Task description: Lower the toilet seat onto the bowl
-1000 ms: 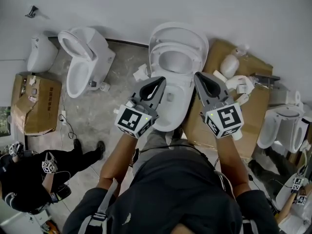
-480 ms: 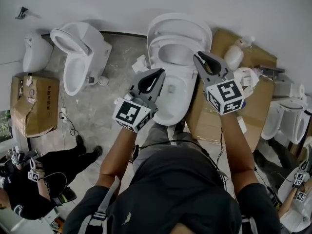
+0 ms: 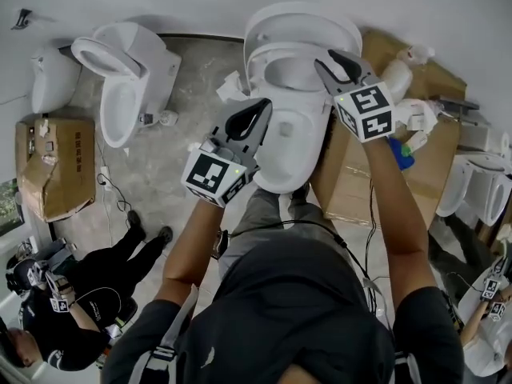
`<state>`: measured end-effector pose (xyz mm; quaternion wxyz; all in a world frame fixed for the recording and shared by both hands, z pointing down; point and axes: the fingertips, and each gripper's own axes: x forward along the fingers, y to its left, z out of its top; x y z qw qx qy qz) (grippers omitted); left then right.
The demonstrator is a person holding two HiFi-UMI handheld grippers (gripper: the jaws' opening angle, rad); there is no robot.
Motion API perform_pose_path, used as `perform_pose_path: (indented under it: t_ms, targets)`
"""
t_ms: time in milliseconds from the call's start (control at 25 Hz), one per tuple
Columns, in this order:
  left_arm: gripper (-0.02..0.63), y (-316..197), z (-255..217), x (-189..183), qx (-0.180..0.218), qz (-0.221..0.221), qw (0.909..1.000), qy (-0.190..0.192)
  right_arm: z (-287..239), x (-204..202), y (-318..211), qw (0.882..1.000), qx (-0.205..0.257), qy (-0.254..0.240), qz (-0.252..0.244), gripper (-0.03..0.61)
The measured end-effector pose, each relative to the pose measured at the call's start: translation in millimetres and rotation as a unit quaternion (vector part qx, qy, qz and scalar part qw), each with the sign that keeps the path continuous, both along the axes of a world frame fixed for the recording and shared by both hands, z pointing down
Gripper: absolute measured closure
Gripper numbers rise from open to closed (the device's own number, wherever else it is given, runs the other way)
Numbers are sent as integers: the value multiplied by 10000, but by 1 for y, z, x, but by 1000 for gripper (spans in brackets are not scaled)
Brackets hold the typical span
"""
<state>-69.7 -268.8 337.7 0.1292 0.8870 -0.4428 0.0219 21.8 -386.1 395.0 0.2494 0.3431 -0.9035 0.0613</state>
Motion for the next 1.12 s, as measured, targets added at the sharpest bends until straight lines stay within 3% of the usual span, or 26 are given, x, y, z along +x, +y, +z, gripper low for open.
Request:
perform_pose_path:
  t_ms: [360, 520, 760, 1120]
  targets:
    - [609, -18, 32, -5, -262, 150, 9995, -67, 78, -8, -46, 9965, -135, 825, -60, 442]
    - [609, -28, 38, -11, -111, 191, 9997, -73, 98, -4, -62, 9936, -60, 1127, -51, 431]
    - [609, -26, 48, -19, -261, 121, 9995, -102, 102, -5, -60, 9893, 190, 1425, -243, 428]
    - [609, -21, 53, -19, -304, 126, 9994, -146, 98, -8, -38, 9829, 77, 1744, -586, 443]
